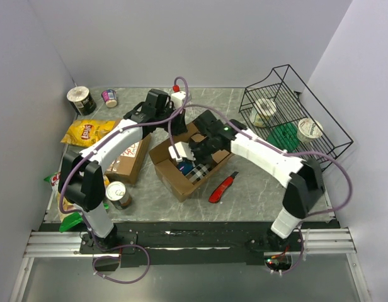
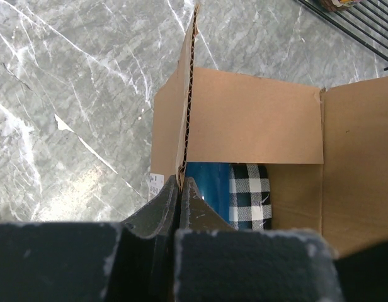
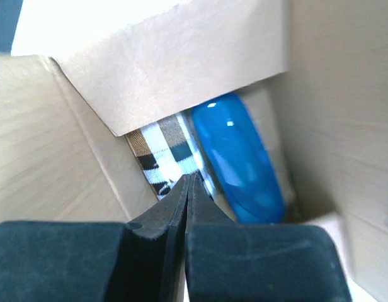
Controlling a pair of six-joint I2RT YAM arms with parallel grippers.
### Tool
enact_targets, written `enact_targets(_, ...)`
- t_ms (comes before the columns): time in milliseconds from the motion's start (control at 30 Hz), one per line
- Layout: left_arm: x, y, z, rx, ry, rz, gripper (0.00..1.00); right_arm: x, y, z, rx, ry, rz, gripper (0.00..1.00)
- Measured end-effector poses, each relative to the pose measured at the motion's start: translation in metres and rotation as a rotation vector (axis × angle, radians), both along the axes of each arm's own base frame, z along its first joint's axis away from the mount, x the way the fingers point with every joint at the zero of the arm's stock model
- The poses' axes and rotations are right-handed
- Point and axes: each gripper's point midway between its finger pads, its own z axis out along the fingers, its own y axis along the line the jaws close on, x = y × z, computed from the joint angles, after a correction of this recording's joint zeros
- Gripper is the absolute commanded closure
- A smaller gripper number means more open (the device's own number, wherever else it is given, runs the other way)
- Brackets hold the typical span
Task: Unpack the express box
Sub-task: Pick up the product from the express box.
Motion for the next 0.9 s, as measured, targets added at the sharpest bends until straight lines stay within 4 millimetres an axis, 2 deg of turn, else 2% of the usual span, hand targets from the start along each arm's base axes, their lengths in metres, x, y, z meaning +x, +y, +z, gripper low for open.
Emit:
enact_targets(100, 0.0, 0.0, 0.0, 0.0, 0.0, 0.0, 0.99, -0.001, 0.0, 0.021, 0.052, -0.041, -0.014, 0.98)
enact_targets(133, 0.0, 0.0, 0.0, 0.0, 0.0, 0.0, 0.99, -0.002, -0.001, 0.022, 0.058, -0.045, -0.017, 0.84)
enact_targets(167, 0.0, 0.0, 0.0, -0.001, 0.0, 0.0, 0.99, -0.002, -0.001, 0.02, 0.058, -0.044, -0.02, 0.76)
enact_targets(233, 0.0, 0.0, 0.0, -0.001, 0.0, -0.001, 0.99, 0.0, 0.0, 0.012, 0.052, -0.043, -0.028, 0.63)
enact_targets(400, -0.001, -0.001, 0.001, -0.006, 0.001, -0.006, 0.99, 0.013, 0.001, -0.025, 0.009, -0.077, -0.022, 0.55)
enact_targets(633, -0.003, -0.005, 0.003, -0.024, 0.003, -0.029, 0.99, 0.043, 0.005, -0.074, -0.078, -0.134, 0.067, 0.4)
enact_targets(667, -0.003, -0.005, 0.003, -0.025, 0.003, -0.031, 0.99, 0.048, 0.005, -0.078, -0.088, -0.143, 0.082, 0.38)
enact_targets(700, -0.003, -0.005, 0.003, -0.027, 0.003, -0.031, 0.99, 0.053, 0.005, -0.082, -0.095, -0.154, 0.096, 0.29)
enact_targets(767, -0.003, -0.004, 0.003, -0.025, 0.005, -0.029, 0.99, 0.062, 0.004, -0.087, -0.115, -0.176, 0.134, 0.21)
enact_targets(900, -0.002, -0.002, 0.003, -0.029, 0.007, -0.026, 0.99, 0.08, 0.004, -0.096, -0.168, -0.221, 0.207, 0.19)
